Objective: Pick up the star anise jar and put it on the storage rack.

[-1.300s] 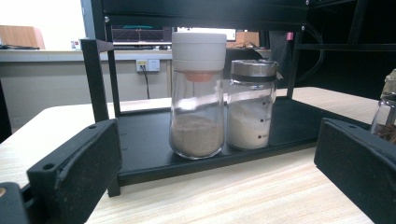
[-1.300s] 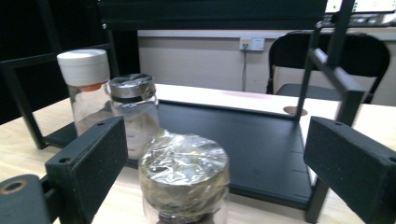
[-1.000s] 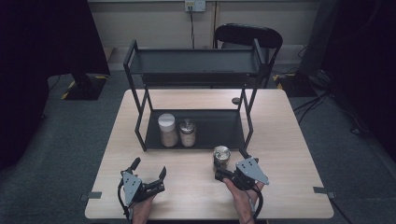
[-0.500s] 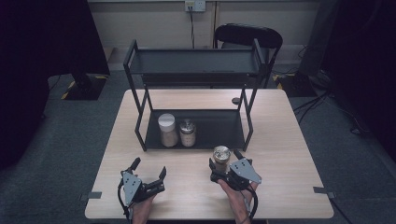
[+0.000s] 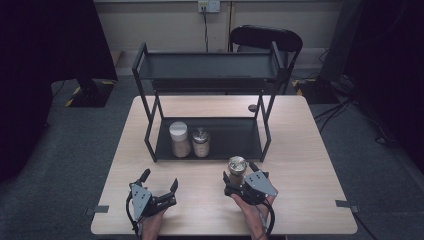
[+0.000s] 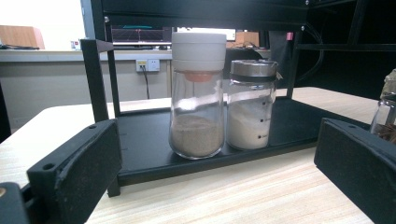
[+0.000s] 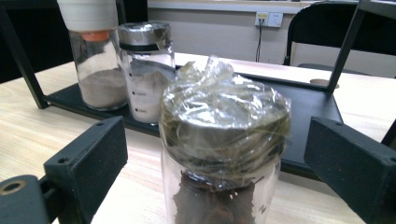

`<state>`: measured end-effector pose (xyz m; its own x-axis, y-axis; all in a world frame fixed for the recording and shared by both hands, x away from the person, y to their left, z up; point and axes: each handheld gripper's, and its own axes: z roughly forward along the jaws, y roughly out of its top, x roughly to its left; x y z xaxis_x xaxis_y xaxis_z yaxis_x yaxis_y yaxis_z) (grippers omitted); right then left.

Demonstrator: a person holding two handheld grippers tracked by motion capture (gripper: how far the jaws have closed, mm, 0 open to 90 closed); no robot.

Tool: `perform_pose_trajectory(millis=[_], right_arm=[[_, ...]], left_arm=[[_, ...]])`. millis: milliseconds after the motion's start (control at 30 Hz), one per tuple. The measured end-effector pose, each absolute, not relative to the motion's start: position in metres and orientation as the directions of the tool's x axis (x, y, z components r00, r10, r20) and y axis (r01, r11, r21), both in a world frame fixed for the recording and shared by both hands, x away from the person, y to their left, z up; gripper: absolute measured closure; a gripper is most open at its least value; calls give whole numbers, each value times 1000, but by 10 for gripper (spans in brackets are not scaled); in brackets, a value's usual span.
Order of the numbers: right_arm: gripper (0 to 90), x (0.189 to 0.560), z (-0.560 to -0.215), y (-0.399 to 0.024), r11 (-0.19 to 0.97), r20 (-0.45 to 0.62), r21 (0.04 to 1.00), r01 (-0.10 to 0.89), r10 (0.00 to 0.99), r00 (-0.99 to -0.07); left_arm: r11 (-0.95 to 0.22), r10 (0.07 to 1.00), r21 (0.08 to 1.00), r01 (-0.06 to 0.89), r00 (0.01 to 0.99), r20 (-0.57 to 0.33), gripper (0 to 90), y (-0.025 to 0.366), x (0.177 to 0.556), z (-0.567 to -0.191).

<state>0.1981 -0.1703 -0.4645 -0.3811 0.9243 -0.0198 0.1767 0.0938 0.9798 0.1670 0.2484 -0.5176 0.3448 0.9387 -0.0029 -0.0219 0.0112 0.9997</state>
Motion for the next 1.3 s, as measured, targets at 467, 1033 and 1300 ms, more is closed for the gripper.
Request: perform_pose_trajectory(millis=[467, 1033, 1300], right_arm=[[125, 206, -462, -169, 108, -12, 967, 231, 925, -380], [238, 213, -464, -168, 125, -16, 958, 259, 923, -385], [306, 215, -464, -170, 126, -12, 957, 261, 918, -396]], left_arm=[[12, 939, 1000, -23, 344, -3, 1, 248, 167, -518], [11, 938, 1000, -22, 346, -3, 1, 249, 167, -518], [10, 938, 1000, -22, 347, -1, 1, 249, 167, -518]])
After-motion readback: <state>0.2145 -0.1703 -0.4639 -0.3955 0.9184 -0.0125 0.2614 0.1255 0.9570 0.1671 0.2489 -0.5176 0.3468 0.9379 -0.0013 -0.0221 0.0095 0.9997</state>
